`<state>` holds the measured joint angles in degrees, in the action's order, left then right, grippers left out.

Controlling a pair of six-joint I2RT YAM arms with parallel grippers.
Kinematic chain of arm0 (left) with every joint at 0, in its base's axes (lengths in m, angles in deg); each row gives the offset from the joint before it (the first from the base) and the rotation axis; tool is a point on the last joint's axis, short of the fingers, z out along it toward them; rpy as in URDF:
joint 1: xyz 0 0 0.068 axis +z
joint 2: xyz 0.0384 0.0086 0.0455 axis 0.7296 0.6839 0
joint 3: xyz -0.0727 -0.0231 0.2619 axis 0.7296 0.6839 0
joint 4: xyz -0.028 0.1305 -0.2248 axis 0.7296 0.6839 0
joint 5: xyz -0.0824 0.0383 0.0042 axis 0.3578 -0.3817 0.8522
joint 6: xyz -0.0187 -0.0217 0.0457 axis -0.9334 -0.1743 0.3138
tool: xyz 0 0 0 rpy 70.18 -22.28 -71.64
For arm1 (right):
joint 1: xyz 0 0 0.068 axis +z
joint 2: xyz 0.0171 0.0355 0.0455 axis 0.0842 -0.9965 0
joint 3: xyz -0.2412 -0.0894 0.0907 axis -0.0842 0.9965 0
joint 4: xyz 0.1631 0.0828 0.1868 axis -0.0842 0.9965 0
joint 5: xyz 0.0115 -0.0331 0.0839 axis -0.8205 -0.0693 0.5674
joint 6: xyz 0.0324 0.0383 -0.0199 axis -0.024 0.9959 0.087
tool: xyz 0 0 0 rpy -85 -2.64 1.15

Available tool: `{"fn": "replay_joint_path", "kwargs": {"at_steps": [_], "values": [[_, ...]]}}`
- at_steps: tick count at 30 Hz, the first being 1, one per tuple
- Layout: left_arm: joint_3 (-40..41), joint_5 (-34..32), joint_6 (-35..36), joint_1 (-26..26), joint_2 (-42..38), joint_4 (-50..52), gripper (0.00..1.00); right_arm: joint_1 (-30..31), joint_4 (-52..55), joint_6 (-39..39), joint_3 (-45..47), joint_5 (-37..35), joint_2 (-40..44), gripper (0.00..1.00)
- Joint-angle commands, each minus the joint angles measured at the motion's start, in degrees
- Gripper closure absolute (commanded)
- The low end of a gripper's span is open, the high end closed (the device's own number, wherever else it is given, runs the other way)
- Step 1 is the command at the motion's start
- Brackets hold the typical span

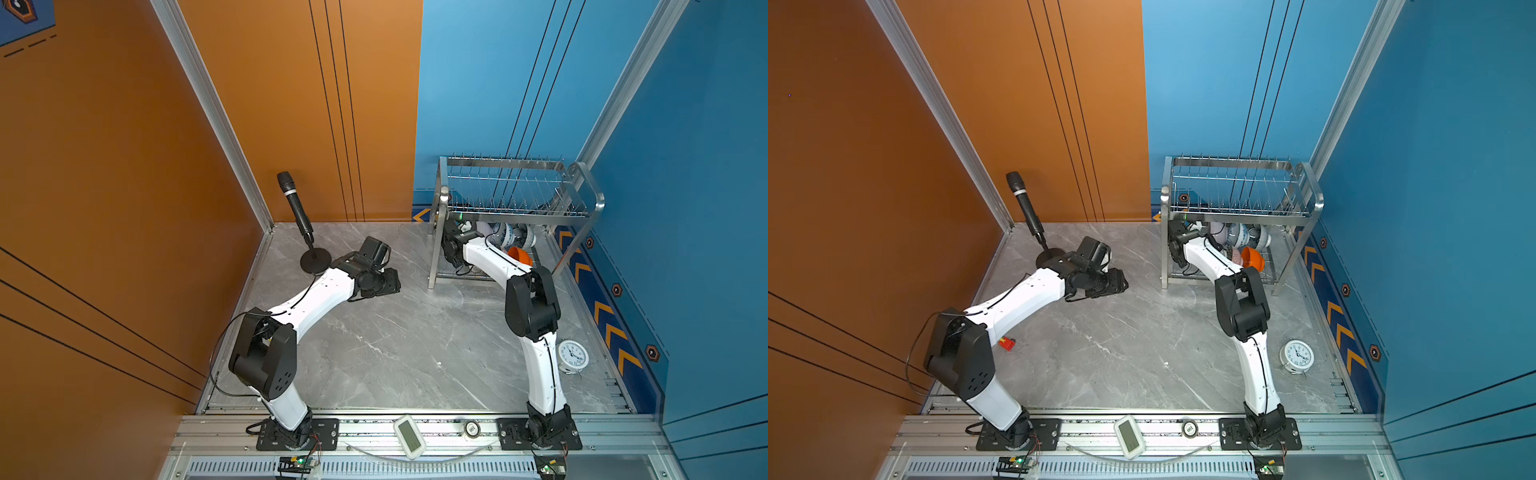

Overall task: Load bowls into a dish rack
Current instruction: Place the bowl in the dish rack.

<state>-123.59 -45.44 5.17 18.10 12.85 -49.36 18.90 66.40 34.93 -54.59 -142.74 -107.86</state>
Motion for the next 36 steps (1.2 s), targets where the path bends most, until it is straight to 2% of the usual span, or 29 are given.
{"fn": "replay_joint_path", "kwargs": {"at_steps": [1, 6, 9, 21, 36], "values": [[0.8, 0.98, 1.35, 0.63, -0.42, 1.32, 0.36, 3.76, 2.23, 1.74, -1.67, -1.05, -1.03, 0.89], [0.93, 1.0, 1.3, 0.76, -0.35, 1.28, 0.36, 3.86, 2.27, 1.73, -1.83, -1.2, -0.93, 0.86], [0.93, 1.0, 1.28, 0.78, -0.35, 1.31, 0.36, 3.87, 2.37, 1.74, -1.86, -1.14, -0.97, 0.81], [1.17, 0.6, 1.12, 0.76, -0.85, 1.32, 0.36, 3.8, 2.46, 2.25, -1.86, -0.4, -0.8, 0.79], [0.45, 0.96, 0.86, 0.44, -0.5, 1.24, 0.36, 2.08, 3.45, 11.3, 1.52, 14.95, 5.49, 0.73]]}}
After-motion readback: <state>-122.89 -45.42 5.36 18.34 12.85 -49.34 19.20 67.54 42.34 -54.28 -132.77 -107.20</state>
